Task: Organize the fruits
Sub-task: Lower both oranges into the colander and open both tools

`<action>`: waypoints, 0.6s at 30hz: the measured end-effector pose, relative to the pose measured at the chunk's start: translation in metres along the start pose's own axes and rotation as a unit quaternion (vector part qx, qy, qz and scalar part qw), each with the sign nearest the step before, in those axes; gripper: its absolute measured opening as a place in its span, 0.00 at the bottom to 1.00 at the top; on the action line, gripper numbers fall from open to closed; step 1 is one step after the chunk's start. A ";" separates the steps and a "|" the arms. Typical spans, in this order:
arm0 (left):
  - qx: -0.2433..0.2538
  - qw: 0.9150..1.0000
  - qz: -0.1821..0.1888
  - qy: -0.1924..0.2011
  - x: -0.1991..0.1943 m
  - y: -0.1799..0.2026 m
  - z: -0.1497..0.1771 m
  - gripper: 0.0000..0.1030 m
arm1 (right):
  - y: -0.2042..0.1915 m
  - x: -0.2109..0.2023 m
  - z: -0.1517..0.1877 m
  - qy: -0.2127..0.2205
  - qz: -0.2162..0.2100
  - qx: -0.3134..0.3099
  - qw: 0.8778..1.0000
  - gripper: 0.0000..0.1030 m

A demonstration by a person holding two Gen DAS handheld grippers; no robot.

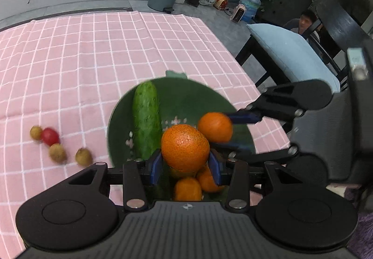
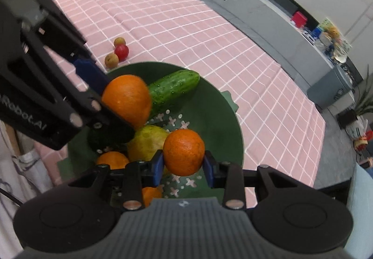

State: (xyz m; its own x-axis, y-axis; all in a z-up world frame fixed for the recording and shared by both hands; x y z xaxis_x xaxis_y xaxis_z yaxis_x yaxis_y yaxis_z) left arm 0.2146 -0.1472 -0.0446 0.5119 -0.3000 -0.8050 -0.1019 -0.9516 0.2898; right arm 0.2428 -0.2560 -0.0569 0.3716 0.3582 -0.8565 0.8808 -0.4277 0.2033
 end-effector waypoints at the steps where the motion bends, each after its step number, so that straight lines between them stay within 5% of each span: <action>1: 0.004 1.000 -0.002 -0.001 0.003 0.001 -0.005 0.46 | 0.003 0.004 0.000 -0.001 -0.003 -0.002 1.000 0.31; 18: -0.018 0.999 -0.019 -0.039 0.048 0.005 -0.022 0.46 | 0.022 0.034 0.004 -0.010 -0.028 -0.019 0.999 0.31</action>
State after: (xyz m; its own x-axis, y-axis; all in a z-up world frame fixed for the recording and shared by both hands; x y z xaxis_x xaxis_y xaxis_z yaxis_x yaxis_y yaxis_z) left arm 0.2569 -0.1647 -0.0706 0.4458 -0.2699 -0.8535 -0.0527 -0.9597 0.2760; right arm 0.2733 -0.2563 -0.0836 0.3160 0.3631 -0.8766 0.9104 -0.3761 0.1724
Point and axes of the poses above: each gripper's, at about its wrist camera, not at the fingertips, and x roughly the way its jaws point, y to its right, z to its underside, the point moved 8 cm from there along x, roughly the way its jaws point, and after that the axes turned 4 degrees about -z, right-handed, at the moved point
